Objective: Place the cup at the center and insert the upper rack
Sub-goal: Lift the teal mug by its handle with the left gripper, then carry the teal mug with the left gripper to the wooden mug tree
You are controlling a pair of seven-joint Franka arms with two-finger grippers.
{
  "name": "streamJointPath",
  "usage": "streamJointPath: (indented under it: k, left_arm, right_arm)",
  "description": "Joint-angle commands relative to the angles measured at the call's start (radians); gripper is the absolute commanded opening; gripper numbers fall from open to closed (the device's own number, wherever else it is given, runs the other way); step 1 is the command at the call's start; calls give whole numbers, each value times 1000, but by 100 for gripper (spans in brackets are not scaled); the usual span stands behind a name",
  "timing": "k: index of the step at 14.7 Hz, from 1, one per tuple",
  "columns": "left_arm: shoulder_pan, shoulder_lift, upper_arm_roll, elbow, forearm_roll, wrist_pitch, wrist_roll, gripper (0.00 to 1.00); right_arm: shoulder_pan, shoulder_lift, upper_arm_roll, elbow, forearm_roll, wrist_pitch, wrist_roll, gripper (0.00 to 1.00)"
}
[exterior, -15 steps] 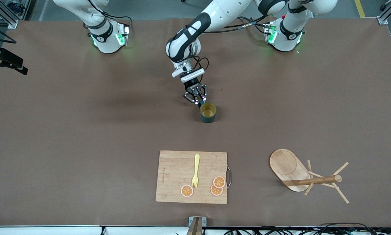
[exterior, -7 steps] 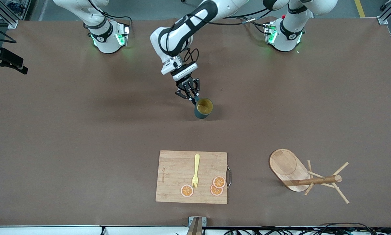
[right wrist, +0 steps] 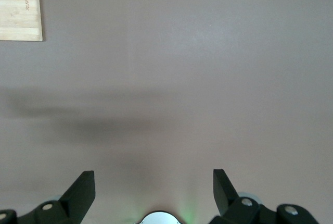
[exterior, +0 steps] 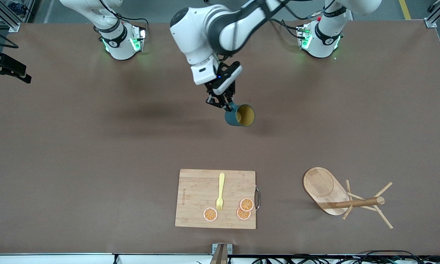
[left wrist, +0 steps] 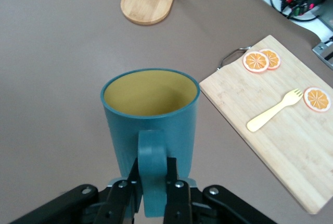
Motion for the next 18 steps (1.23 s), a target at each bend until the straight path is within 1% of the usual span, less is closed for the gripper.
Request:
streamJointPath:
  k: [1,3,5,6,8,10,14,16,18]
  left_arm:
    - [115,-72,-7,10,-145,13,135,0]
    - [223,-103,-6,42,-285,14,253,0]
    - [323,-109,-7,70,-382,20,341,0]
    - [371,-109,-7,75,-431,37,375,0]
    - [464,-106,-4,73,-561,112,387,0]
    - [544,-97,-4,73,-644,178,410,0]
    - [710,-86,-2,72,-865,213,550,0]
    - [768,-77,-1,70,-971,224,606,0]
    - [822,-57,-2,70,-1044,224,675,0]
  right_arm:
    - [8,-33,0,-27,-23,3,-8,100]
    - [8,-33,2,-27,-23,3,-9,100]
    - [9,-33,3,-27,-23,3,-8,100]
    - [9,-33,6,-27,-23,3,-8,100]
    - [6,-33,6,-25,-23,3,-9,100]
    - [6,-33,6,-27,-23,3,-9,100]
    - [6,-33,6,-27,-23,3,-9,100]
    - [6,-33,6,-27,-23,3,-9,100]
    - [6,-33,6,-27,-23,3,-8,100]
